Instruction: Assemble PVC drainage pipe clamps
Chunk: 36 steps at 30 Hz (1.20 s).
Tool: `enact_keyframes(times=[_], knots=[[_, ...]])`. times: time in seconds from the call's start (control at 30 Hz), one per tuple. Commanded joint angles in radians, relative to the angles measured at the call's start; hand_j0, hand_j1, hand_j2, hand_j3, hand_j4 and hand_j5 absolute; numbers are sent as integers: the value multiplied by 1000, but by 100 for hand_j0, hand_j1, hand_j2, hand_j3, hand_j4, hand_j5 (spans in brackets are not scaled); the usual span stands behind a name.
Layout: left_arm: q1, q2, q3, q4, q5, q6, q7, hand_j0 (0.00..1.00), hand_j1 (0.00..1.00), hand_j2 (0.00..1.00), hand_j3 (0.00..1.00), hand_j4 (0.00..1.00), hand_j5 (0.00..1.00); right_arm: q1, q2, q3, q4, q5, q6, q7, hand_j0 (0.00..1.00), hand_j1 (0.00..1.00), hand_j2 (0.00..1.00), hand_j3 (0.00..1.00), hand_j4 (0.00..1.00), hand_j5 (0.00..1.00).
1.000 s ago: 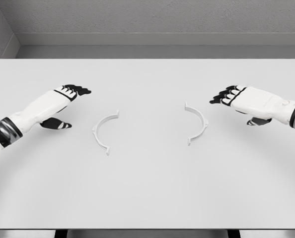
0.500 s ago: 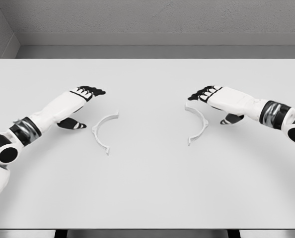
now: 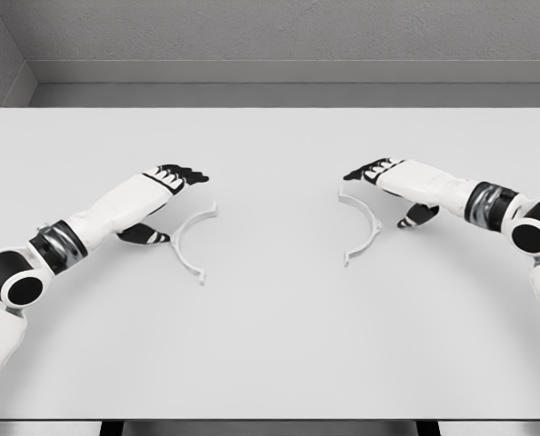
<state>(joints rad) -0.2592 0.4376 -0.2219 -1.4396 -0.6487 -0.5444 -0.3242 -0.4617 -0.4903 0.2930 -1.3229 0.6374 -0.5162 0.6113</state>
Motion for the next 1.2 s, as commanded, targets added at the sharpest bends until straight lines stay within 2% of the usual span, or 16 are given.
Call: enact_keyframes(times=[0.0,0.67,1.17], knots=[[0,0,-1,-10,7,1,1,100,100,100,100,100,100,0,9,2,5,-5,2,0,100,100,100,100,100,100],[72,-2,-7,-125,6,3,2,100,100,100,100,100,100,-12,36,35,-4,-8,4,0,100,100,100,100,100,100],[83,-5,-19,-154,9,6,2,100,100,100,100,100,100,-15,44,35,-4,-8,4,0,100,100,100,100,100,100]])
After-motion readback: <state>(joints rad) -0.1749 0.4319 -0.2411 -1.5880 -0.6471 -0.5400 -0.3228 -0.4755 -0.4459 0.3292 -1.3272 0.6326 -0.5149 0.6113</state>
